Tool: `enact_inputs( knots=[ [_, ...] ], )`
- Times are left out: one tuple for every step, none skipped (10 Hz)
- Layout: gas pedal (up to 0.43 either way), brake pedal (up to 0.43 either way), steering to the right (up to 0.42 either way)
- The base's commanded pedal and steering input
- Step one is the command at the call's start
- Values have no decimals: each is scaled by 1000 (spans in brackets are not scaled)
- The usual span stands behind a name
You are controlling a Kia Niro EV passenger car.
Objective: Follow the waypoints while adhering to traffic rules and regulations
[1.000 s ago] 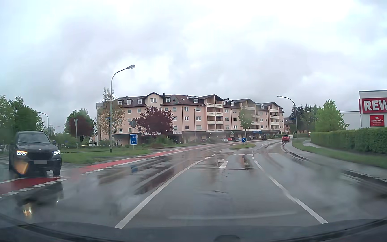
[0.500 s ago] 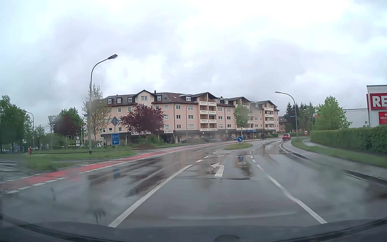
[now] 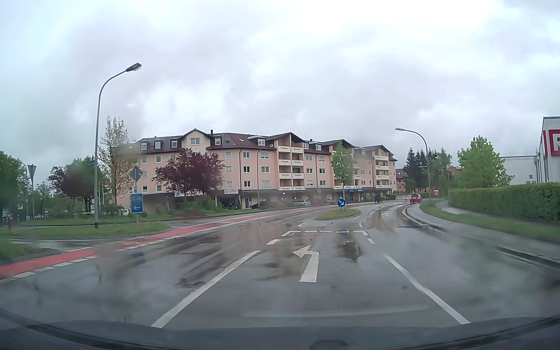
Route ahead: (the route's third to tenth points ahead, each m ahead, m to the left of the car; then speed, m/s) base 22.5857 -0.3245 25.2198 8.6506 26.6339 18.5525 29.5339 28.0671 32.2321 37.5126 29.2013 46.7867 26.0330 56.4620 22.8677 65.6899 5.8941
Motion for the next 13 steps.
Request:
enact_inputs(
  knots=[
    [39,0,37],
    [39,0,37],
    [39,0,36],
    [39,0,36],
    [39,0,36],
    [39,0,36],
    [39,0,35],
    [39,0,36],
    [39,0,35],
    [39,0,36],
    [47,0,36],
    [47,0,35],
    [47,0,35]
  ],
)
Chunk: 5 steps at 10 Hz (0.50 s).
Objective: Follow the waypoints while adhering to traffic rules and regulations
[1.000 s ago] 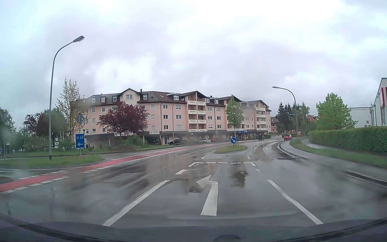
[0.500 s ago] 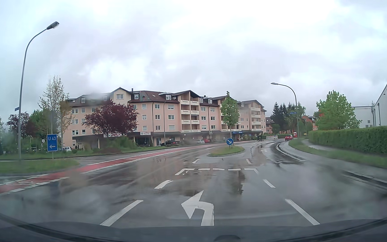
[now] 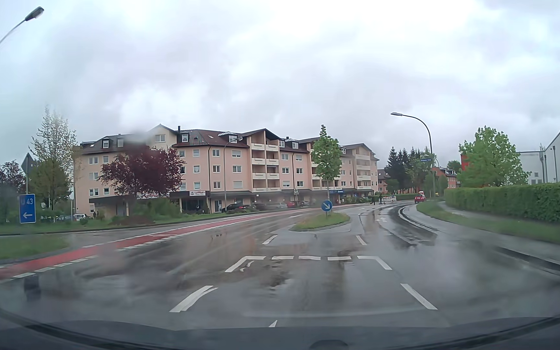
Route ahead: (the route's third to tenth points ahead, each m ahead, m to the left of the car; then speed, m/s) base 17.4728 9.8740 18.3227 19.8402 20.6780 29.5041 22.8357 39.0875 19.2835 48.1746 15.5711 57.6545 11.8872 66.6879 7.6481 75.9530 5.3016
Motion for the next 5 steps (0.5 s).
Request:
enact_inputs(
  knots=[
    [47,0,36],
    [47,0,34],
    [47,0,33],
    [47,0,33],
    [47,0,26]
  ],
)
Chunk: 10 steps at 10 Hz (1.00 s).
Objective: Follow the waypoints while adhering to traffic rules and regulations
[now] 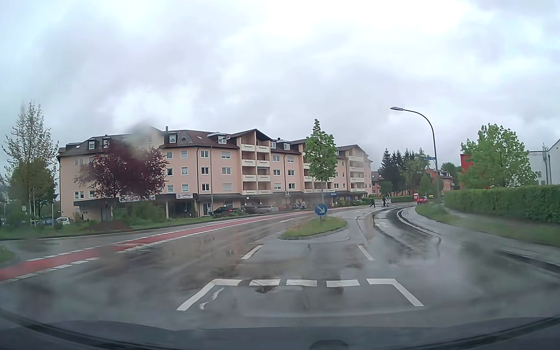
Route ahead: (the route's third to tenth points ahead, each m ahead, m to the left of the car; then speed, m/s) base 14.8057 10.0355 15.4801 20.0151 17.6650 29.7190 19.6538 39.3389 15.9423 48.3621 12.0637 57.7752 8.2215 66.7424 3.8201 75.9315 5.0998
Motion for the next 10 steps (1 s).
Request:
enact_inputs(
  knots=[
    [47,0,4],
    [47,0,-29],
    [47,0,-63],
    [67,0,-97],
    [67,0,-134],
    [67,0,-167],
    [67,0,-208],
    [67,0,-242],
    [67,0,-271],
    [67,0,-314]
  ],
)
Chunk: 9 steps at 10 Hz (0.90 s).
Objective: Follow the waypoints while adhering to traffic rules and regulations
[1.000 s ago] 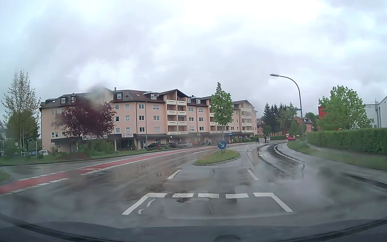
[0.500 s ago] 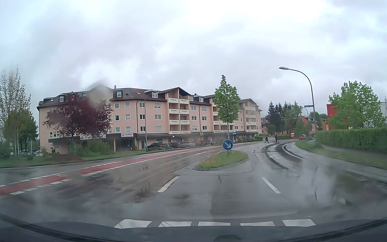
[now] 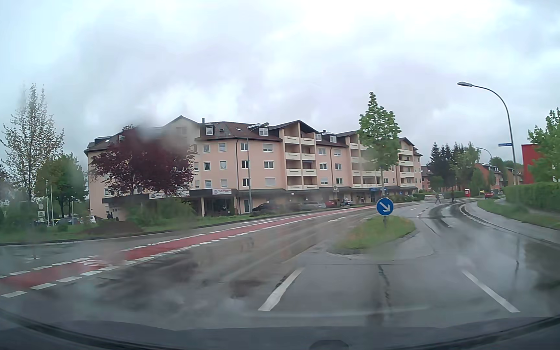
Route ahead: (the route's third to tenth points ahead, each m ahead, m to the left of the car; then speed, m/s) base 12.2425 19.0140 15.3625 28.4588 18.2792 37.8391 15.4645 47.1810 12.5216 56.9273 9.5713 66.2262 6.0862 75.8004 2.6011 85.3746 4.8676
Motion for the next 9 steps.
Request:
enact_inputs(
  knots=[
    [67,0,-348],
    [67,0,-376],
    [67,0,-406],
    [67,0,-427],
    [79,0,-441],
    [79,0,-452],
    [87,0,-461],
    [98,0,-469],
    [98,0,-477]
  ],
)
